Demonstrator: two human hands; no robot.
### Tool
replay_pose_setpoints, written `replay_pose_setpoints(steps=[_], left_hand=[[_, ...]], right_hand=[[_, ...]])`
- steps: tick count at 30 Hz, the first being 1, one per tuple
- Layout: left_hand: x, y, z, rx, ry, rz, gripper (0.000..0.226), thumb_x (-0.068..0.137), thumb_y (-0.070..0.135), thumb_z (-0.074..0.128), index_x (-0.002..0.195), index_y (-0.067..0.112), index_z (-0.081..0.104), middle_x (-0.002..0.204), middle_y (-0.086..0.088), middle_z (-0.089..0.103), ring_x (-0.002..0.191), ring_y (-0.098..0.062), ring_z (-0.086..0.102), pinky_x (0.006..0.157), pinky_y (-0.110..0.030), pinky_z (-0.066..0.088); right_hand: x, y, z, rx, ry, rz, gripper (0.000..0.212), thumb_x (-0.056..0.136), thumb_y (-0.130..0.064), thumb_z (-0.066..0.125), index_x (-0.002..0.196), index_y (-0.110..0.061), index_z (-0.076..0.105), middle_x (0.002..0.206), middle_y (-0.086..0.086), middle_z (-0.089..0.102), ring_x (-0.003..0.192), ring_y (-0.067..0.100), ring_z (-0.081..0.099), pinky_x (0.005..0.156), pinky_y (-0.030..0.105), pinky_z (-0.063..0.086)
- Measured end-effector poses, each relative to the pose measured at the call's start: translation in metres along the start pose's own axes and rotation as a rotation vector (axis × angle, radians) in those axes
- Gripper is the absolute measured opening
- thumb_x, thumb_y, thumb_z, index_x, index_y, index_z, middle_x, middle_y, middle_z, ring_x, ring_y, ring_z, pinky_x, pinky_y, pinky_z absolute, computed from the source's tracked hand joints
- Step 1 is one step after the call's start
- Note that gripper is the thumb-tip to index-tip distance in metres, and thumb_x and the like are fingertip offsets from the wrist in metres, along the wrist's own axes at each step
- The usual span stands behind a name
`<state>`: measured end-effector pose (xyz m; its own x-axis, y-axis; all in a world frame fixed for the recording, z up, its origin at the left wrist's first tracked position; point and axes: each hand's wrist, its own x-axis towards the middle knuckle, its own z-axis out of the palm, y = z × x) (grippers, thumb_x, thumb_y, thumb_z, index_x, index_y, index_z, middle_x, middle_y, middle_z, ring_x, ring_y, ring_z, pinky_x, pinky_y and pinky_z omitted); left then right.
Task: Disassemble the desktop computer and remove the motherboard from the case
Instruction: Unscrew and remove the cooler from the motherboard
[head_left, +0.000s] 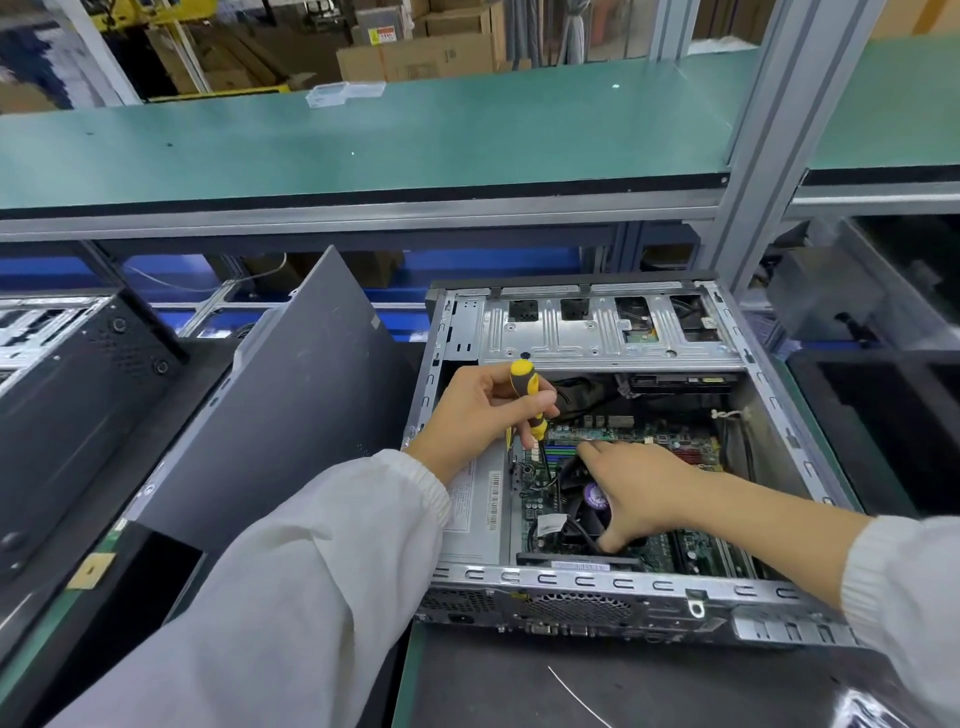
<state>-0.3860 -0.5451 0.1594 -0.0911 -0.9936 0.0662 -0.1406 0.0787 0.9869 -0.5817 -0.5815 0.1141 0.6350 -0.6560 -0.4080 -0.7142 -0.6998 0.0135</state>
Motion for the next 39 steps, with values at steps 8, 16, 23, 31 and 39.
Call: replay_pose_setpoints(steps=[8,16,23,31,39], left_hand=[[0.001,-0.001,-0.003,-0.041,0.015,0.007,0.02,0.089,0.011,0.065,0.096,-0.007,0.065,0.089,-0.021,0.07,0.05,-0.023,0.056,0.059,-0.029,0.054],[0.0,-0.001,-0.005,-0.049,-0.031,-0.004,0.015,0.09,0.008,0.064,0.097,-0.006,0.066,0.088,-0.02,0.071,0.052,-0.026,0.056,0.056,-0.025,0.052],[-0.003,0.009,-0.001,0.022,-0.046,-0.006,0.015,0.091,0.006,0.062,0.096,-0.008,0.065,0.087,-0.021,0.071,0.05,-0.026,0.054,0.054,-0.026,0.052],[-0.015,0.025,0.007,0.145,-0.052,0.059,0.013,0.091,0.009,0.063,0.092,-0.003,0.067,0.084,-0.016,0.071,0.051,-0.017,0.055,0.056,-0.033,0.052],[-0.028,0.026,0.003,0.159,-0.047,0.041,0.013,0.09,0.012,0.064,0.093,-0.001,0.067,0.084,-0.011,0.072,0.051,-0.017,0.057,0.062,-0.045,0.054]], right_hand=[[-0.001,-0.002,-0.003,-0.056,0.038,0.003,0.093,0.056,-0.061,0.069,0.126,-0.011,0.033,0.101,0.0,0.049,0.078,0.019,0.046,0.058,0.028,0.038],[0.002,0.006,-0.014,0.041,-0.03,-0.061,0.083,0.058,-0.06,0.07,0.117,-0.013,0.036,0.081,-0.007,0.038,0.072,0.017,0.045,0.059,0.028,0.038],[-0.008,0.008,-0.015,0.025,0.039,-0.113,0.102,0.064,-0.069,0.064,0.139,-0.011,0.028,0.129,0.003,0.04,0.118,0.021,0.041,0.097,0.035,0.039],[-0.007,-0.035,-0.009,-0.168,0.141,-0.263,0.033,0.094,-0.036,0.047,0.107,-0.012,0.064,0.11,0.008,0.047,0.109,0.025,0.037,0.091,0.039,0.028],[-0.02,-0.023,-0.014,0.124,0.187,-0.396,0.027,0.089,-0.027,0.056,0.113,-0.022,0.066,0.1,0.001,0.063,0.096,0.021,0.056,0.08,0.033,0.047]])
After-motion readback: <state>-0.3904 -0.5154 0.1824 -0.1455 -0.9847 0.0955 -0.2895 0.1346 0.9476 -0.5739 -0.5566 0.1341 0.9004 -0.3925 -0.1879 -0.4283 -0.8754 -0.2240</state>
